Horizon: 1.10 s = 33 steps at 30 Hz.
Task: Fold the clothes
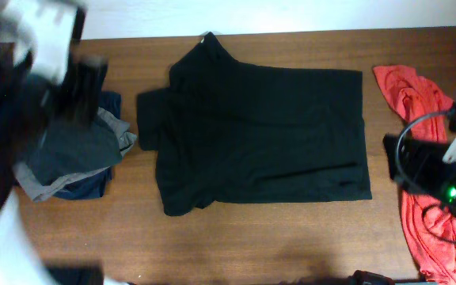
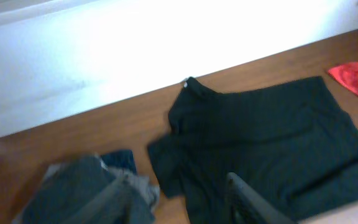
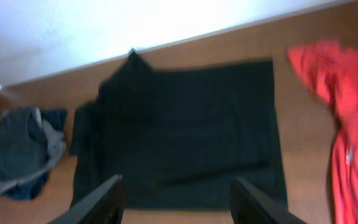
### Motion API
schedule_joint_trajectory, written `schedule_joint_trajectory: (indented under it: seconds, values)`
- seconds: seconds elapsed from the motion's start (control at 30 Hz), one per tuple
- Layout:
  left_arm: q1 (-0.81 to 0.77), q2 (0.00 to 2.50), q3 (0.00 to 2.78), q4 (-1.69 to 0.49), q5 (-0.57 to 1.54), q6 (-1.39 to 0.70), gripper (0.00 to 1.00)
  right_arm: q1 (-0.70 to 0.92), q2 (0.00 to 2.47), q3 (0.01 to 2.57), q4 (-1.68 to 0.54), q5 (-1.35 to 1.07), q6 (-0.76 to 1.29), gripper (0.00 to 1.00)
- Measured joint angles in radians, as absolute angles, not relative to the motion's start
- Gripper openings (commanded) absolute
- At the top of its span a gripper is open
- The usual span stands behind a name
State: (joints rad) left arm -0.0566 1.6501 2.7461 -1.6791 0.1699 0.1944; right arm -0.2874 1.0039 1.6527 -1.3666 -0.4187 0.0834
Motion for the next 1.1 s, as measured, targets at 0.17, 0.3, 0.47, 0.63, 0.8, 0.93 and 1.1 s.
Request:
schedule_joint_trajectory:
  seconds: [0.17, 0.3, 0.47, 0.63, 0.8, 0.93, 1.1]
  values:
    - [-0.057, 1.366, 2.350, -1.657, 0.167, 0.158, 0.55, -0.287, 1.007, 1.612, -1.485, -0.326, 0.139, 0.71]
    - [-0.057, 1.320, 1.974, -1.605, 0.203, 0.128, 0.54, -0.287, 1.046, 1.489, -1.476, -0.277, 0.168, 0.70]
    - [-0.093, 1.419, 1.449, -1.385, 0.364, 0.104, 0.41, -0.287, 1.190, 1.302, -1.394, -0.258, 0.185, 0.65]
    - [-0.184, 1.443, 1.087, -1.129, 0.421, 0.101, 0.41, -0.287, 1.295, 1.198, -1.325, -0.259, 0.189, 0.65]
    - [-0.289, 1.515, 0.960, -1.018, 0.388, 0.109, 0.40, -0.287, 1.334, 1.181, -1.303, -0.259, 0.188, 0.66]
    - [-0.400, 1.594, 0.946, -0.942, 0.330, 0.110, 0.41, -0.287, 1.336, 1.181, -1.298, -0.259, 0.188, 0.66]
    - [-0.477, 1.639, 0.946, -0.913, 0.248, 0.107, 0.48, -0.287, 1.336, 1.181, -1.298, -0.259, 0.188, 0.66]
